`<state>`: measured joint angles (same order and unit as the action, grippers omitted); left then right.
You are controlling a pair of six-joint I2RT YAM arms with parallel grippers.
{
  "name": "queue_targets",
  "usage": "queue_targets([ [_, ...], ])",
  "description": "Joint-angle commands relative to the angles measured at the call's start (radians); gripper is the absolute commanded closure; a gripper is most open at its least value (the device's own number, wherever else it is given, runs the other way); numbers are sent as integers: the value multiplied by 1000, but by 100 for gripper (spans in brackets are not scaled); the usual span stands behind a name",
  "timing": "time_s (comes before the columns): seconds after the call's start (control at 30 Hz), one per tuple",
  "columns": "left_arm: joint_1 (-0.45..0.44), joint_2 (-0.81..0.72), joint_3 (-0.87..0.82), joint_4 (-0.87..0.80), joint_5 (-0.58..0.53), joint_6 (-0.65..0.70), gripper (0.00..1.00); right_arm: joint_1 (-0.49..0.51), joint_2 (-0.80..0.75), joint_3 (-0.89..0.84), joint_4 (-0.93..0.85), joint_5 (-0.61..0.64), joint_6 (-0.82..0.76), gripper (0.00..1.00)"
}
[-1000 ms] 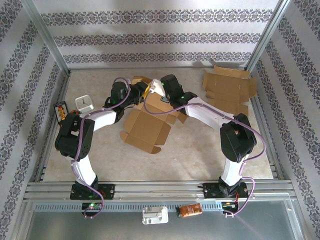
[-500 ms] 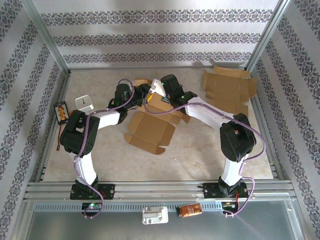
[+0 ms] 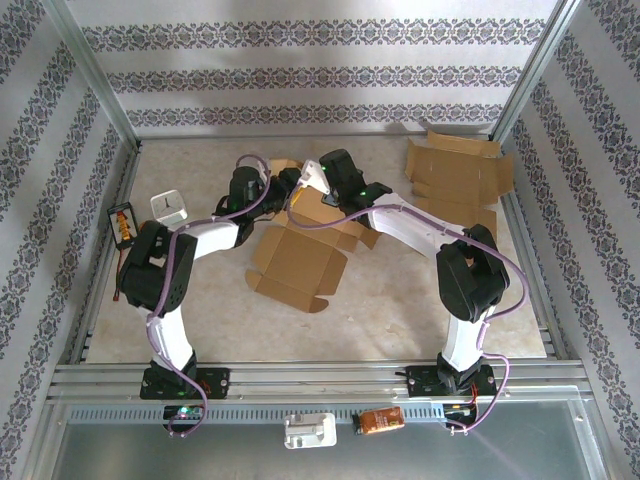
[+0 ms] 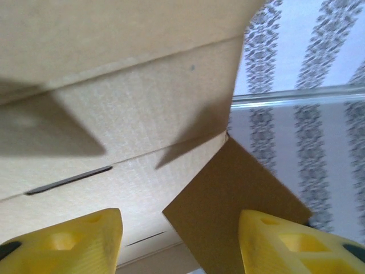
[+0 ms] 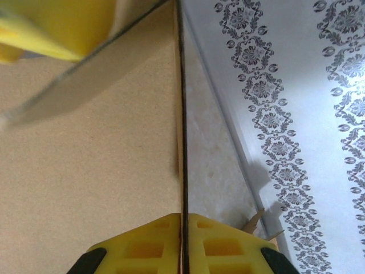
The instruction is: Fold the paper box
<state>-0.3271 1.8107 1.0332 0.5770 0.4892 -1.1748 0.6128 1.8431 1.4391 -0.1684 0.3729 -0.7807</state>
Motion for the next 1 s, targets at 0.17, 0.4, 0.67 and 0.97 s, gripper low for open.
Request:
queue_targets([
  [0.17, -8, -320, -55, -493, -204, 769, 39, -6, -28, 1, 50, -14, -59, 90],
  [0.4, 10, -348, -82, -762, -207, 859, 40, -7, -23, 3, 49, -25, -65, 90],
  [0.67, 60, -210, -65, -762, -109, 879, 39, -8, -19, 15, 11, -49, -58, 90],
  [0.97, 65, 6, 108, -753, -115, 913, 35, 4, -21, 20, -17, -54, -43, 90],
])
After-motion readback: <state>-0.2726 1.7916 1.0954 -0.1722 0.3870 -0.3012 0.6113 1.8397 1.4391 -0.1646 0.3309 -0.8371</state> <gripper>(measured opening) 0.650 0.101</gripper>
